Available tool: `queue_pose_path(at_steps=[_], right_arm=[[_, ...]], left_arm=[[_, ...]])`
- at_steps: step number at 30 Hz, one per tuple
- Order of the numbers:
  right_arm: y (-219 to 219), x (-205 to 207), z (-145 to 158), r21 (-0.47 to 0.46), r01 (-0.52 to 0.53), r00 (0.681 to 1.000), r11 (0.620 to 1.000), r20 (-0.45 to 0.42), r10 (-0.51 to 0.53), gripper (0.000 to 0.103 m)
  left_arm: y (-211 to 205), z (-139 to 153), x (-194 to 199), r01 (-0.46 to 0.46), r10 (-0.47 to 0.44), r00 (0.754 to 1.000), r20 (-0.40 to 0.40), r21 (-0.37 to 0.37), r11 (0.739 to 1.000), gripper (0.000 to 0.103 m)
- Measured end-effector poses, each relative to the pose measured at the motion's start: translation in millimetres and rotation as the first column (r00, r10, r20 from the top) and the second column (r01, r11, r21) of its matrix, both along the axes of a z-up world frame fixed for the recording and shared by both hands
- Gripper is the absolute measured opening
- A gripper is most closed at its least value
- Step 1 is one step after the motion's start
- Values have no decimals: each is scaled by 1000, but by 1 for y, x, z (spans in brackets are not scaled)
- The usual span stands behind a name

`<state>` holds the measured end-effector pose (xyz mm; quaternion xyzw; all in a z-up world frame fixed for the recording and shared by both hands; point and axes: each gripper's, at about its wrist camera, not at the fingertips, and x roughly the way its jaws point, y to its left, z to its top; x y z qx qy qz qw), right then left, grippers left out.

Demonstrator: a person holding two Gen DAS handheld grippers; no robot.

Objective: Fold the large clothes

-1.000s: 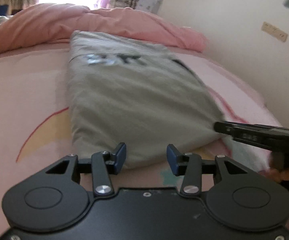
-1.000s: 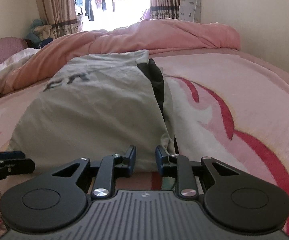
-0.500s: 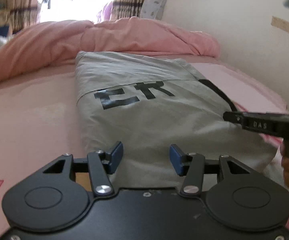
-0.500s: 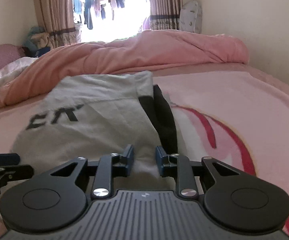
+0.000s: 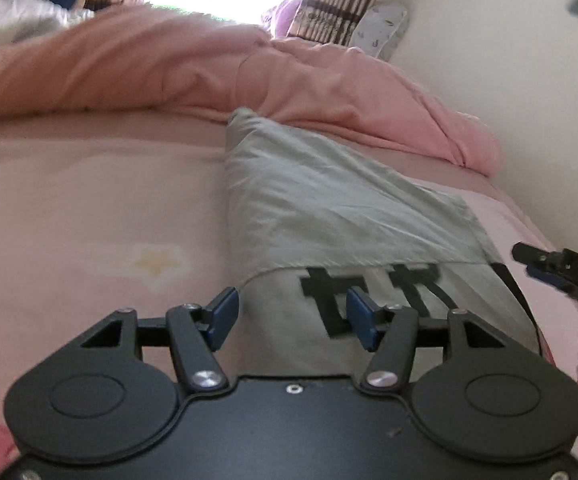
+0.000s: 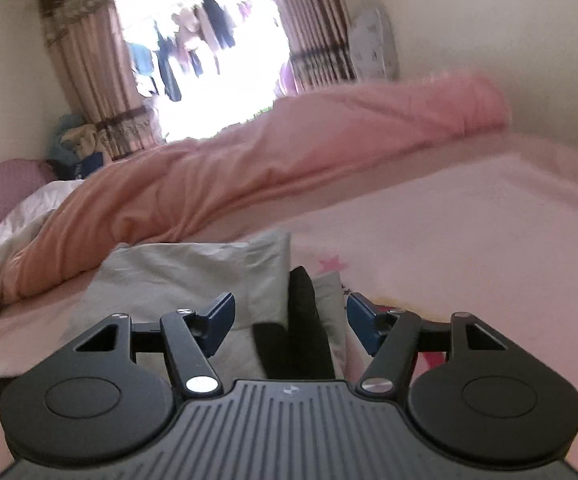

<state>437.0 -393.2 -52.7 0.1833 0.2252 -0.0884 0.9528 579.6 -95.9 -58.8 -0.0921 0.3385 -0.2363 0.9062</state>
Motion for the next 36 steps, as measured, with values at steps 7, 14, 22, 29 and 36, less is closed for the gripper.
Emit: queue_pose_path(at_steps=[7,14,22,29,36], right_arm=[[7,17,-5,35,-72,997,997,-29,73,13],[3,19,-28,3,-29,997,1000,-72,29,15],[23,-25,13,-82,-18,1000,996,-5,18,35],[54,-52,-1,-138,-92,994,986,-62,84,22],[53,-49,-27,-181,-91,993,979,-85,77,18]], left_arm=[[-5,-1,14,25,-26,999,-18,-35,999,63],[-19,-16,18,45,-46,999,27,14,999,71],[-7,16,-11,59,-59,996,74,-9,998,64],[-20,10,-67,163,-161,985,67,-16,987,64],[-30,-17,-79,174,-174,982,71,5,985,65]])
